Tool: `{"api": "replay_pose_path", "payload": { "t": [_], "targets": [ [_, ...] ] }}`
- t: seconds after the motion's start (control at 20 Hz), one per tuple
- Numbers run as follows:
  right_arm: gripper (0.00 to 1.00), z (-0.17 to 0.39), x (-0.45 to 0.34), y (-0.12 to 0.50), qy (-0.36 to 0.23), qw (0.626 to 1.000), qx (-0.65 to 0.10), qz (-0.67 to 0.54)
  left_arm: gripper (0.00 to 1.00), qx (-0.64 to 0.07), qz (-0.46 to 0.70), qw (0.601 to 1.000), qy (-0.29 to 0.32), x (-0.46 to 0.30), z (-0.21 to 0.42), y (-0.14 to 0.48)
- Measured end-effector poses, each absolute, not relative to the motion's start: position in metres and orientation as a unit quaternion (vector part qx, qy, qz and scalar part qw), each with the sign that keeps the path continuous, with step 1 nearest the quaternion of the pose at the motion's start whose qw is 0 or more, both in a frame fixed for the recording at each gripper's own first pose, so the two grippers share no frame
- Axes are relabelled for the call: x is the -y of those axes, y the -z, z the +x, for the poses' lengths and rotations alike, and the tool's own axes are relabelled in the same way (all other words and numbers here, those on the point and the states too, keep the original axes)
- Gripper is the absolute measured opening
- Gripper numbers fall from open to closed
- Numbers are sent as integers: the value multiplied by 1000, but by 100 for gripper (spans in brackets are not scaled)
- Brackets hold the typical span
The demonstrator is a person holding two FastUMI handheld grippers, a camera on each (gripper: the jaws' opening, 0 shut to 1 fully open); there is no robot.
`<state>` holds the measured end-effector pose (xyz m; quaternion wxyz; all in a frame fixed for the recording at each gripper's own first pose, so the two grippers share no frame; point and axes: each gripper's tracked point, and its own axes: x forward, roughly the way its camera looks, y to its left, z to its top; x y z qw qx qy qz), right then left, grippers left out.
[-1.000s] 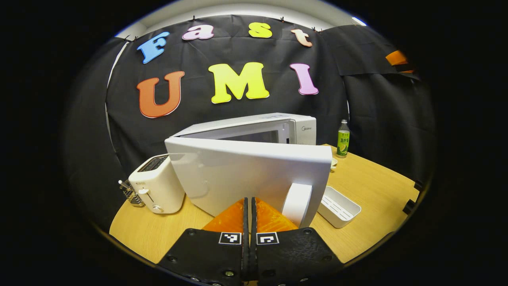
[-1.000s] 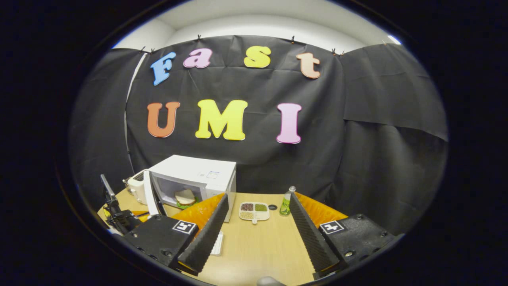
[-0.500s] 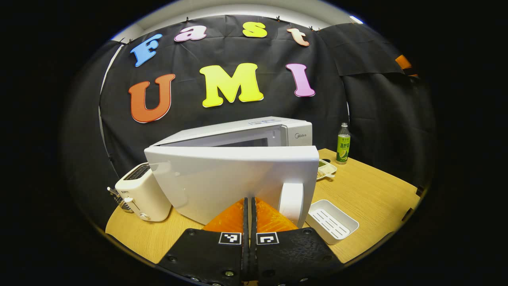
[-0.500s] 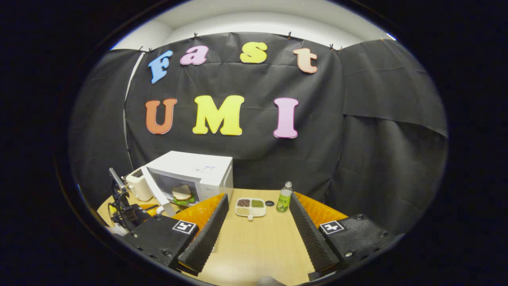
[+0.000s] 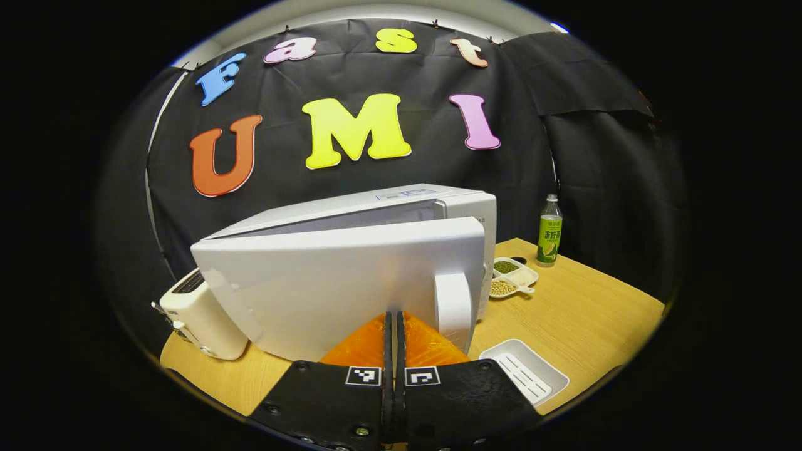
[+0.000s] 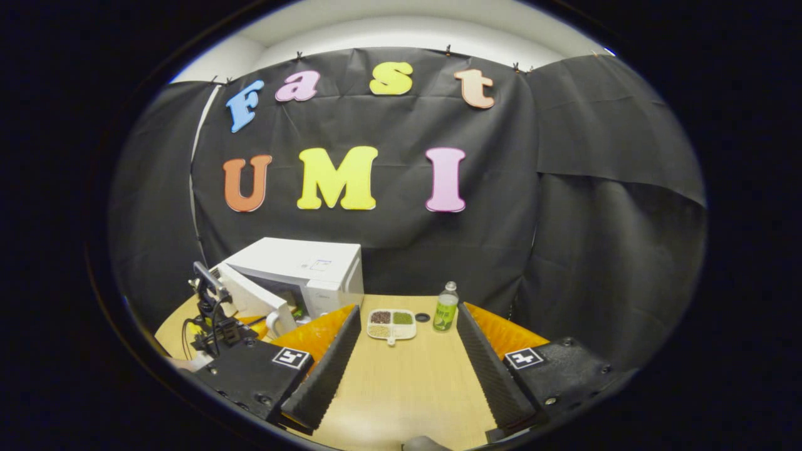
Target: Open the microwave oven with the left hand, put the food in, and close the microwave oven.
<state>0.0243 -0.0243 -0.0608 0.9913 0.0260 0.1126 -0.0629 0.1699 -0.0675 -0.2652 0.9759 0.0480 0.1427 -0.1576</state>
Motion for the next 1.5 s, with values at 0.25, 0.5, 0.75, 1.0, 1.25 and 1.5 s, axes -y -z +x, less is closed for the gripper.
{"api": "replay_pose_path", "payload": {
  "t": [0.25, 0.5, 0.75, 1.0, 1.25, 1.5],
  "targets": [
    [98, 32, 31, 66, 65, 990, -124, 30, 0, -143, 39, 977, 154, 82, 196, 265],
    [98, 42, 36, 72, 62, 989, -131, 32, 0, -140, 46, 978, 149, 89, 218, 266],
    [98, 50, 38, 75, 59, 988, -137, 33, 0, -144, 39, 979, 139, 91, 229, 266],
    [98, 54, 37, 78, 58, 988, -140, 42, 0, -143, 42, 980, 135, 91, 229, 265],
    [92, 53, 31, 78, 58, 988, -141, 41, 0, -163, 15, 981, 109, 96, 238, 272],
    [92, 50, 17, 78, 45, 989, -138, 32, 0, -169, 15, 980, 107, 89, 236, 267]
  ]
}}
